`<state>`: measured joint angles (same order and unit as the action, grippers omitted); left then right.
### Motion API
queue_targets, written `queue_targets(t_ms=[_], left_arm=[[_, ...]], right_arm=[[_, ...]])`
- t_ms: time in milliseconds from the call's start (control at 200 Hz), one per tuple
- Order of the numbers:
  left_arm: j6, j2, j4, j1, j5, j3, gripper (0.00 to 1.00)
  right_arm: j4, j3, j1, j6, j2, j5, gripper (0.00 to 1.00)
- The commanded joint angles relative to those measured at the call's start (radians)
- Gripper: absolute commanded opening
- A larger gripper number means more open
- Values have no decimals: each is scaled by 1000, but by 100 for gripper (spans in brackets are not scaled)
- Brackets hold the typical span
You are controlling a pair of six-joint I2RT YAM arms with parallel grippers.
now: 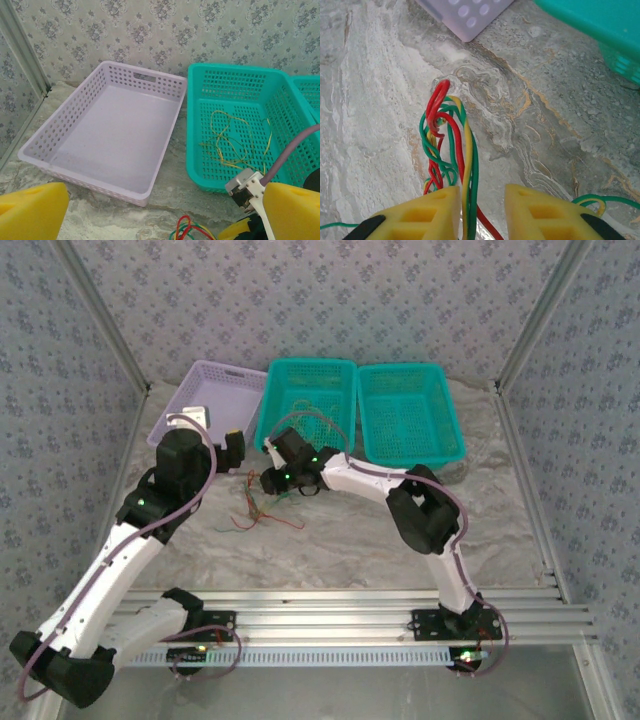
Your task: Untangle the cables
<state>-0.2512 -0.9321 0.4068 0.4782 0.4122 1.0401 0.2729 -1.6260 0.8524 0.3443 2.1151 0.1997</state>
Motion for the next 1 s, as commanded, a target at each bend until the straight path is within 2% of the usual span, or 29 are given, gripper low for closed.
queue_targets(t_ms=[0, 50, 95, 270, 355, 385, 500, 665, 869, 994], left_arm=[[16, -2, -27, 6, 4, -2, 100], [19, -4, -26, 8, 3, -1, 100], [19, -4, -25, 9, 2, 0, 100], [29, -9, -23, 21, 8, 1, 100], [33, -11, -20, 26, 12, 2, 100], [35, -13, -21, 27, 14, 2, 99], [38, -14, -21, 34, 16, 1, 100], [51, -27, -20, 50, -25, 3, 100], [35, -86, -3, 119, -162, 27, 100], [-51, -129, 28, 163, -132, 56, 100]], right_arm=[[22, -8, -2, -18, -20, 13, 19], [9, 10, -8, -16, -33, 27, 14], [-5, 25, -14, -8, -40, 46, 14], [-15, 42, -25, 5, -32, 65, 28], [-22, 41, -22, 17, -23, 79, 32], [-23, 43, -21, 17, -24, 78, 29], [-18, 53, -18, 15, -55, 55, 0], [-21, 111, -39, 15, -205, 20, 0], [-14, 206, -57, 23, -427, 38, 0], [-50, 293, -75, 43, -554, 99, 0]])
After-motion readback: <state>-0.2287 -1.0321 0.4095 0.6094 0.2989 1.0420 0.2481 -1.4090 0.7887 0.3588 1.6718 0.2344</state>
